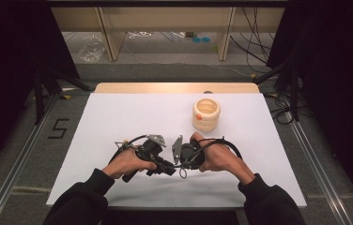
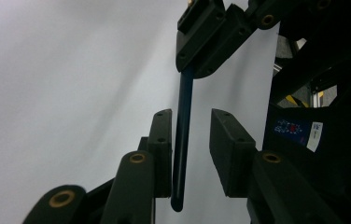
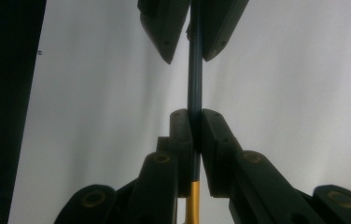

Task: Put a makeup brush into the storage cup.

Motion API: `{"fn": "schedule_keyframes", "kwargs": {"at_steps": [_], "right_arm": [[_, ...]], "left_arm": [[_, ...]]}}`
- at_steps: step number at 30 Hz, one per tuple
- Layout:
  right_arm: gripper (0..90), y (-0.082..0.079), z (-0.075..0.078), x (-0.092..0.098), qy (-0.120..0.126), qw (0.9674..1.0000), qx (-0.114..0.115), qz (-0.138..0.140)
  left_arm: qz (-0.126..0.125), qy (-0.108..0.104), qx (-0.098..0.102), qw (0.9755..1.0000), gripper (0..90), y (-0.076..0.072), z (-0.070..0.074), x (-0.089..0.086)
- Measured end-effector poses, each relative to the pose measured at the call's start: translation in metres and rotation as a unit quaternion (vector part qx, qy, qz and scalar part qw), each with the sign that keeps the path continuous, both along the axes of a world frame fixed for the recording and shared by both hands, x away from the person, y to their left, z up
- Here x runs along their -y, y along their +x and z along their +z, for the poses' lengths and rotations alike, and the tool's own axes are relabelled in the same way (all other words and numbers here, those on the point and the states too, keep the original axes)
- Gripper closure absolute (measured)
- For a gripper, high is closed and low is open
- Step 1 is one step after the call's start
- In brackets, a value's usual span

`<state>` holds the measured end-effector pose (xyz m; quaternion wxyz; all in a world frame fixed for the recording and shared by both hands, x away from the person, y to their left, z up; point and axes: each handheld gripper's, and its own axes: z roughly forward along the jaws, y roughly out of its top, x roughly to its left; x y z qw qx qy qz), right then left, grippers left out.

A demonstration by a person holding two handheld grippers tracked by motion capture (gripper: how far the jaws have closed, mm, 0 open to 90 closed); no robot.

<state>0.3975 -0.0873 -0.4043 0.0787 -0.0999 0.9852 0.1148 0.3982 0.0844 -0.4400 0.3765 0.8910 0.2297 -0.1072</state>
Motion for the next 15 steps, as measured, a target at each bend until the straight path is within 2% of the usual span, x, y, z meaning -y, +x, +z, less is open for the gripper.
{"fn": "schedule_keyframes", "kwargs": {"at_steps": [1,3,5,6,7,11,13,15], "right_arm": [[83.4,-0.0003,-0.0003,-0.0003,-0.002,1.0000,0.001,0.001],[83.4,-0.0010,-0.0019,-0.0022,-0.002,1.0000,-0.002,0.008],[83.4,-0.0012,-0.0023,-0.0027,-0.002,0.9999,0.000,0.012],[83.4,-0.0025,-0.0024,-0.0028,-0.004,0.9999,-0.001,0.009],[83.4,-0.0056,-0.0015,-0.0028,-0.012,0.9999,-0.006,-0.008],[83.4,-0.0086,-0.0014,-0.0039,-0.019,0.9998,-0.003,-0.011],[83.4,-0.0093,-0.0018,-0.0041,-0.022,0.9997,-0.007,-0.013],[83.4,-0.0100,-0.0028,-0.0049,-0.022,0.9996,-0.011,-0.015]], "left_arm": [[0.002,0.003,-0.002,1.0000,70.7,-0.0002,-0.0003,0.0013],[0.012,-0.004,-0.008,0.9999,72.0,-0.0016,-0.0009,0.0033],[0.007,-0.001,-0.006,1.0000,72.9,-0.0011,-0.0009,0.0035],[0.005,0.003,-0.007,1.0000,73.2,-0.0020,-0.0007,0.0037],[-0.002,0.006,-0.007,1.0000,73.5,-0.0018,-0.0006,0.0035],[-0.008,0.011,-0.008,0.9999,75.0,-0.0013,-0.0012,0.0034],[-0.005,0.008,-0.017,0.9998,75.7,-0.0023,-0.0016,0.0040],[-0.002,0.013,-0.012,0.9998,76.4,-0.0020,-0.0019,0.0044]]}}
